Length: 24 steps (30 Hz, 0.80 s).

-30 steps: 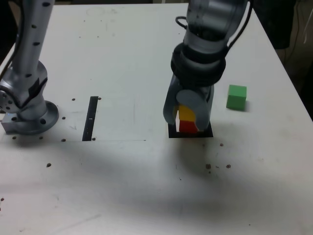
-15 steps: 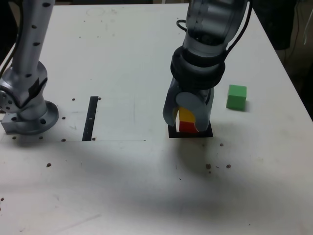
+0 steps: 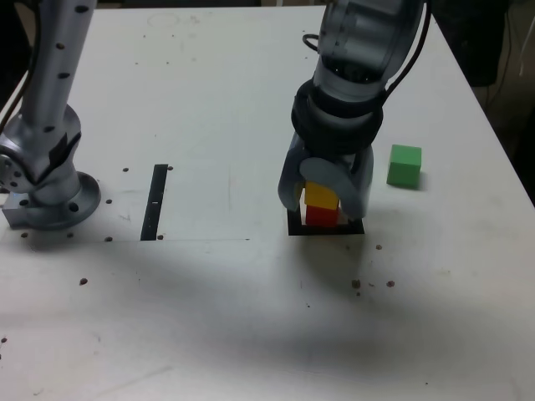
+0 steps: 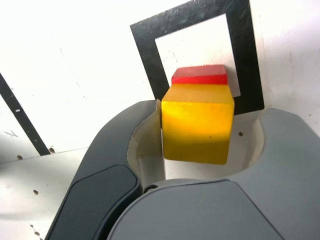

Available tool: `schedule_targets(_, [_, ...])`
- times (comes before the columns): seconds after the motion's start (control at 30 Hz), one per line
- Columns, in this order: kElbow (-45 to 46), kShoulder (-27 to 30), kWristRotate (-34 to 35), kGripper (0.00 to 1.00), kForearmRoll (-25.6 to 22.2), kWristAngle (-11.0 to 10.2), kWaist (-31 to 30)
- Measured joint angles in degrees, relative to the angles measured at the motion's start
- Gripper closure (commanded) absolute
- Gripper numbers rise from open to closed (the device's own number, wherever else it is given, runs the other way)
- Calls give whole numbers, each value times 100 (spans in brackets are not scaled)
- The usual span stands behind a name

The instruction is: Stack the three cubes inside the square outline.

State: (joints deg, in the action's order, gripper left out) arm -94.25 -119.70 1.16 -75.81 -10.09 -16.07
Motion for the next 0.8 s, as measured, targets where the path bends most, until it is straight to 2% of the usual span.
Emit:
schedule_targets(0.17, [-5,116,-6,1,-39,-261,1])
schedule_targets(0.3, [-74,312,-192,1,-257,-489,55])
schedule_targets(0.53, [-639,529,-1420,1,-752,-782,443])
schedule_targets(0.63, [-1167,347,-1904,1,-845,-812,627])
schedule_targets(0.8, [-1829,-189,-2265,1,-973,-807,718])
